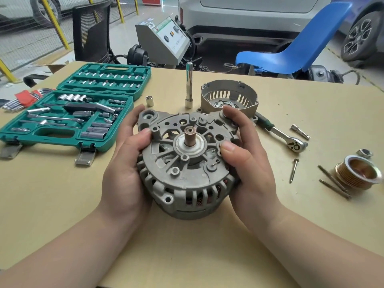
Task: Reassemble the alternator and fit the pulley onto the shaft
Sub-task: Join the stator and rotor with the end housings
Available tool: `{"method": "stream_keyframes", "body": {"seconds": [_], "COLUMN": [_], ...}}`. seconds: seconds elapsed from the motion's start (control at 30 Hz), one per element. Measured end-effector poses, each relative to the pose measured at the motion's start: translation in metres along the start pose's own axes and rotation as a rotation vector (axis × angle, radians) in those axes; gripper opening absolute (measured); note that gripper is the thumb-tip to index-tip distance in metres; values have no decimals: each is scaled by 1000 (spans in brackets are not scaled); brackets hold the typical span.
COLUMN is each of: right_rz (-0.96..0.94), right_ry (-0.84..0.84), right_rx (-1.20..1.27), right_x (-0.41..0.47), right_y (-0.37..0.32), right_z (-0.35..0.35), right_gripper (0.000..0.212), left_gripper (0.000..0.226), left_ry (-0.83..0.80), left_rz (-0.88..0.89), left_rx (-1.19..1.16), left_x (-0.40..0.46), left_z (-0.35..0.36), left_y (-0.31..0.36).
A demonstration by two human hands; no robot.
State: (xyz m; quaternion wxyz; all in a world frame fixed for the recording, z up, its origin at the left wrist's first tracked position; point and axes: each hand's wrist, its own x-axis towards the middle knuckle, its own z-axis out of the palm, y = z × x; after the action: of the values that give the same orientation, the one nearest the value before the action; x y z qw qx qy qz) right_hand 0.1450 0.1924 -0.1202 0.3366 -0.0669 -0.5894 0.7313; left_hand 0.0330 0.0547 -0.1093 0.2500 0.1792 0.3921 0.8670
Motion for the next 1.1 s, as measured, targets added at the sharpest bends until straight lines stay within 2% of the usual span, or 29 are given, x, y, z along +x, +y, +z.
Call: {"method": "stream_keyframes", "body": {"seconds": [0.23, 0.43, 0.7, 0.8, 0.9, 1.1], "right_rz": [-23, -48, 57, 94, 133, 196], "right_ry": [-21, 15, 7, 26, 79, 131], "right_rx": [-29, -72, -65, -36, 40, 56], "right_x": [-8, -11, -17, -18, -18, -15], "right_y": [-1, -5, -8, -9, -5, -2], "right_z": [1, 8, 6, 9, 11, 13], "right_gripper": [69, 69, 65, 66, 78, 83], "left_gripper": [48, 42, 44, 53, 62, 52], "left_ry": [-34, -44, -51, -28, -14, 102], "left_rz": [37, 34, 14, 11, 8, 26], "left_rx": [62, 73, 69, 47, 43, -9], "left_x": [-4, -3, -5, -8, -8, -7], "left_z": [-4, -5, -6, -6, -5, -6], "left_y": [-1, 0, -2, -4, -8, -2]}}
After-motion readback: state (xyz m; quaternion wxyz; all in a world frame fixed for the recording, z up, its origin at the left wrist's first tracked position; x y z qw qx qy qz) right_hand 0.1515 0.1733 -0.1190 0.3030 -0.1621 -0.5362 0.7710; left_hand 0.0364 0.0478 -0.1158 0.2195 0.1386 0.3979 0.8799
